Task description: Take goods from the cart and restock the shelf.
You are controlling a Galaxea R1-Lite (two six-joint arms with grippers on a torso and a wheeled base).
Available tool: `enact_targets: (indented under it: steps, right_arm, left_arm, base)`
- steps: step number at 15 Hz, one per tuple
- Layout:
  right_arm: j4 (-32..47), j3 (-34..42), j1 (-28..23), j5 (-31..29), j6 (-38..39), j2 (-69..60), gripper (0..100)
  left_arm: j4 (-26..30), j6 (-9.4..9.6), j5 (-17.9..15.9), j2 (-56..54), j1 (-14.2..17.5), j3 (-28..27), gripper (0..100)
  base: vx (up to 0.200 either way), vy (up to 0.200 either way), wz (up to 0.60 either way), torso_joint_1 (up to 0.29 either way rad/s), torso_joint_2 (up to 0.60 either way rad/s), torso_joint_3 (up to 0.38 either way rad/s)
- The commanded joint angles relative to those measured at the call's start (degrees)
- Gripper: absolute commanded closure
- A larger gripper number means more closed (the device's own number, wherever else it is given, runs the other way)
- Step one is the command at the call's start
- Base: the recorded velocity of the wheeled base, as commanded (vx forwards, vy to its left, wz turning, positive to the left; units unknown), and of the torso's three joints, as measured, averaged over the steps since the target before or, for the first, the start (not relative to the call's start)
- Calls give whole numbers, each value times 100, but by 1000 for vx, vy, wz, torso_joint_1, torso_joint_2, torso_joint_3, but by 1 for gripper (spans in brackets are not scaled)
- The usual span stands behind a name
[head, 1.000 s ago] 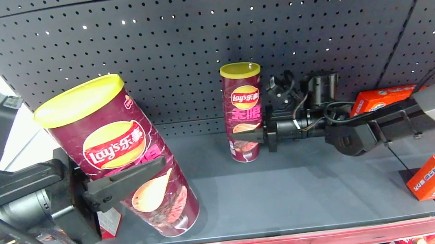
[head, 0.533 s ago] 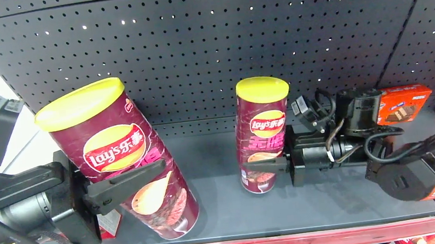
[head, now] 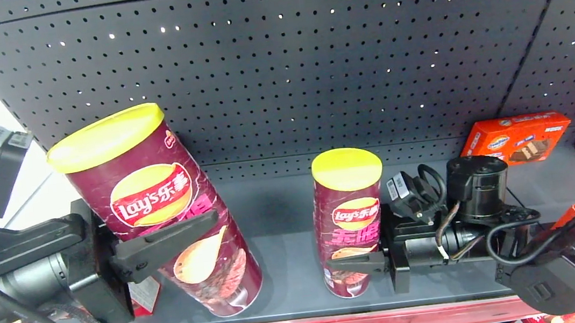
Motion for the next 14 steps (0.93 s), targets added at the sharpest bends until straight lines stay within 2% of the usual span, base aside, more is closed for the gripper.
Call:
enact_targets:
  steps: [1,12,13,14]
  right_arm:
    - [-41,-23,-20,3,0,216,100]
    - [-50,-128,-135,11,-35,269,100]
    - [-50,-120,-117,3,-26,242,0]
    - [-50,-111,-117,-6,-26,198,0]
  left_arm:
    - [-7,-26,6,-5,2,2,100]
    - [-16,-44,6,-31,-7,37,100]
    - [-16,-44,-2,-31,-7,37,100]
    - [-60,-53,-2,-40,-7,99,100]
  base:
    - [0,0,0,0,0,0]
    - [0,0,0,0,0,0]
    - [0,0,0,0,0,0]
    - [0,0,0,0,0,0]
